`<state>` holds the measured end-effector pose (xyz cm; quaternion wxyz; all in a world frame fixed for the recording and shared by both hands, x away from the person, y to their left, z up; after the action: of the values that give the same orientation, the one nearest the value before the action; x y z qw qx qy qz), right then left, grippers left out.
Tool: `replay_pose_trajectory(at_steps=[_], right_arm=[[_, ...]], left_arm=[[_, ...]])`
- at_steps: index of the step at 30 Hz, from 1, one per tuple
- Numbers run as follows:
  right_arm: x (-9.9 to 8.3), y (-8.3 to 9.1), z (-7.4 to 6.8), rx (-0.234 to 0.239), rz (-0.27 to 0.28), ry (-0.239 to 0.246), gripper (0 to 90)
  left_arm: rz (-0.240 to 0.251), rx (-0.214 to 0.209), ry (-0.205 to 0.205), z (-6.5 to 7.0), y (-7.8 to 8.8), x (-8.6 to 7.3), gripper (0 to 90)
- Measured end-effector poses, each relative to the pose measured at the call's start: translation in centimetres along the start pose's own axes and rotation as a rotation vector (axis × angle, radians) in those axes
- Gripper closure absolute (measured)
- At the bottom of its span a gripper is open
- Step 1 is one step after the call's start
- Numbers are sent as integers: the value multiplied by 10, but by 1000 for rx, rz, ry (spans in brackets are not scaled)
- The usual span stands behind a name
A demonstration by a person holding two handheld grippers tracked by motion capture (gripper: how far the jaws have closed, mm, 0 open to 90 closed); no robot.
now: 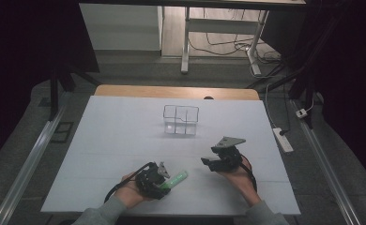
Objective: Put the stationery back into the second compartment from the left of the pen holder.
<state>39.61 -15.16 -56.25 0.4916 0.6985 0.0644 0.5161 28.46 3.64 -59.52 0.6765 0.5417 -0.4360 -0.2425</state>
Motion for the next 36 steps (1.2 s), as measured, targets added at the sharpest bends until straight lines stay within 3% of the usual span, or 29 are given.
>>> replay_pose_trajectory(at_steps=[5,14,22,30,36], right_arm=[[1,1,0,-7,3,0,357],[2,4,0,-3,18,4,358],[2,6,1,9,30,14,354],[8,11,-11,36,54,81,331],[10,12,-25,80,32,160,282]], left_arm=[[-6,0,-4,-1,0,1,666],[17,25,-45,-4,1,1,670],[96,-8,-10,-22,19,-4,670],[161,-26,4,-38,41,-8,670],[174,-43,-23,-42,46,-6,670]])
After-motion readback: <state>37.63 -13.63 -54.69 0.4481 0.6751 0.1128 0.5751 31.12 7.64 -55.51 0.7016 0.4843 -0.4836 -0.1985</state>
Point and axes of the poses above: each handheld gripper's, and its own axes: y roughly backward along the jaws, x roughly out of its top, z roughly to its right, the point moved 9 cm from there along -y, roughly forward along the jaws, and after that the axes turned 7 degrees about -z, right-handed, at the moved point
